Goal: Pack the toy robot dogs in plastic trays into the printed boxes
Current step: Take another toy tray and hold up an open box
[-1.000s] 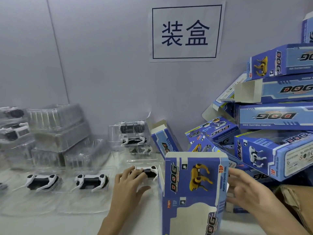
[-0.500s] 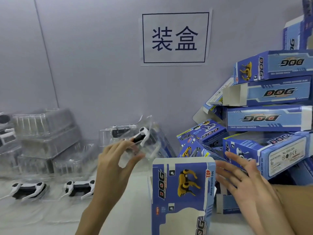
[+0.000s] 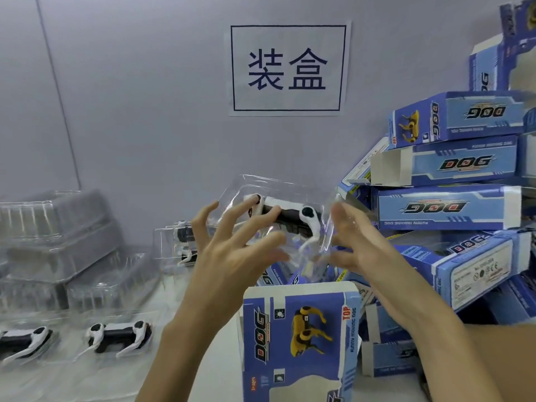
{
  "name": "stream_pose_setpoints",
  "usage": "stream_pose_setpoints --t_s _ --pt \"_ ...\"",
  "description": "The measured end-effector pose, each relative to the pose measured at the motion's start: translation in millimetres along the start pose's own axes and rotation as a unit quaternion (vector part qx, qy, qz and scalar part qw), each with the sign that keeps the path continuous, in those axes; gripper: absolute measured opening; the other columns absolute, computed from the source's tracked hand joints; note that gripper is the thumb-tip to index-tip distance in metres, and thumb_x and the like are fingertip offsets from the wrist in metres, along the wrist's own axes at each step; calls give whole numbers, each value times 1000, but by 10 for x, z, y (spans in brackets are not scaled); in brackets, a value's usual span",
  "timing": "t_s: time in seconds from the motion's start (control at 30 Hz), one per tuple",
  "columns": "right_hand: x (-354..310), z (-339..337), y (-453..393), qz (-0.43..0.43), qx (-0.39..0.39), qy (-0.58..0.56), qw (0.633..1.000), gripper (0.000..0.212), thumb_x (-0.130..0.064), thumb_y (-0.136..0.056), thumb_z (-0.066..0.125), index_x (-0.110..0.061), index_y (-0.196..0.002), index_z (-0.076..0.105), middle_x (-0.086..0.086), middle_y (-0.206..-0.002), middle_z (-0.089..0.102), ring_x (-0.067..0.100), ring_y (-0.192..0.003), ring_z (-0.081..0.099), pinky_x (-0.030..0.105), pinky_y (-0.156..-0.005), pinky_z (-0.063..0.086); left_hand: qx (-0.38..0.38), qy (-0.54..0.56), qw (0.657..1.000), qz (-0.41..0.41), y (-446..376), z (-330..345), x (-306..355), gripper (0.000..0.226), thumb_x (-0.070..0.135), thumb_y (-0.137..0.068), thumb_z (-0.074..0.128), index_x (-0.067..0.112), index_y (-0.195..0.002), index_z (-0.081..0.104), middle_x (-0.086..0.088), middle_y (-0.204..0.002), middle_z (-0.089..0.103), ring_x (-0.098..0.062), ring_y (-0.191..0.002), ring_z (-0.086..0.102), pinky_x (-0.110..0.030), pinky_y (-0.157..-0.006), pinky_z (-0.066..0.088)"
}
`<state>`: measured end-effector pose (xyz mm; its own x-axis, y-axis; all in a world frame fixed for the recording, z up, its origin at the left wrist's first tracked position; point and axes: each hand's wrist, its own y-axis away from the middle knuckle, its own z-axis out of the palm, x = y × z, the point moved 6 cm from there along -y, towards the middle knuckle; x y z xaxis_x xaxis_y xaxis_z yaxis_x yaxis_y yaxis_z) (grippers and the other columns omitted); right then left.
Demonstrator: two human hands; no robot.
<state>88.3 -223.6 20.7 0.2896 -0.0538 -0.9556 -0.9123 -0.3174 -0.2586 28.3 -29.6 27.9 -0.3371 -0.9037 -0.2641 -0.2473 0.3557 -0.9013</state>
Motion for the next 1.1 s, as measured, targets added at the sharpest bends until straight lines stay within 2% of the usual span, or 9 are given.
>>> stream_pose_setpoints --t_s 0.27,0.43,0.57,0.67,0.7,0.77,0.8,0.97,1.1 --pt "76 137 -7 37 64 -89 993 109 -69 -62 80 -45 -157 33 -2 -151 55 20 -129 60 52 -104 54 -29 -16 996 81 15 20 80 58 47 -80 91 38 -126 57 5 -156 53 -29 -147 46 -74 -111 28" --pt "128 17 -75 27 90 -220 971 77 -36 -84 80 -29 -152 45 18 -92 69 40 -91 75 58 -84 59 -25 135 989 -64 -26 -151 -47 64 42 -95 74 28 -150 47 -2 -170 31 -22 -158 27 -59 -124 25" --pt "152 -202 -114 3 108 -279 954 62 -29 -84 79 -20 -141 56 24 -112 73 37 -97 76 54 -93 58 85 360 884 -285 324 -285 -233 30 41 -108 51 15 -121 61 -8 -126 67 -26 -116 67 -48 -100 55" --pt "184 -321 -125 -6 117 -296 948 59 -29 -86 79 -18 -139 57 24 -124 71 36 -104 74 46 -85 64 -61 519 795 -308 506 -122 52 51 44 -111 37 5 -93 62 -17 -97 64 -36 -95 67 -23 -87 58" --pt "195 -348 -126 -10 121 -301 946 58 -29 -86 79 -18 -139 58 25 -122 71 35 -104 75 46 -83 64 -78 568 746 -337 641 -61 61 41 26 -113 39 2 -89 63 -20 -94 62 -39 -105 64 -14 -83 55" --pt "214 -374 -125 -17 119 -310 943 58 -28 -86 79 -16 -138 58 19 -123 73 34 -99 76 44 -79 64 -164 429 830 -317 861 146 106 25 -8 -106 47 3 -100 69 -33 -110 64 -47 -129 54 -15 -73 54" --pt "213 -382 -128 -23 115 -310 944 57 -28 -86 79 -15 -137 57 16 -125 73 33 -97 77 44 -79 64 -198 424 795 -385 987 213 150 19 -11 -100 58 6 -100 67 -36 -122 62 -46 -132 54 -14 -68 53" --pt "108 -365 -58 -57 88 -244 964 52 -32 -83 79 -30 -132 62 9 -134 68 38 -96 76 47 -83 64 -119 538 768 -327 1226 -80 270 80 21 -58 104 30 -114 48 -1 -129 58 -34 -114 67 -52 -80 63" --pt "-154 -240 19 -136 -6 -85 987 56 -40 -88 75 -44 -139 53 -8 -109 76 41 -96 75 47 -88 59 -83 540 753 -366 1217 -102 118 82 18 -52 107 32 -103 44 3 -120 57 -32 -110 69 -44 -73 64"
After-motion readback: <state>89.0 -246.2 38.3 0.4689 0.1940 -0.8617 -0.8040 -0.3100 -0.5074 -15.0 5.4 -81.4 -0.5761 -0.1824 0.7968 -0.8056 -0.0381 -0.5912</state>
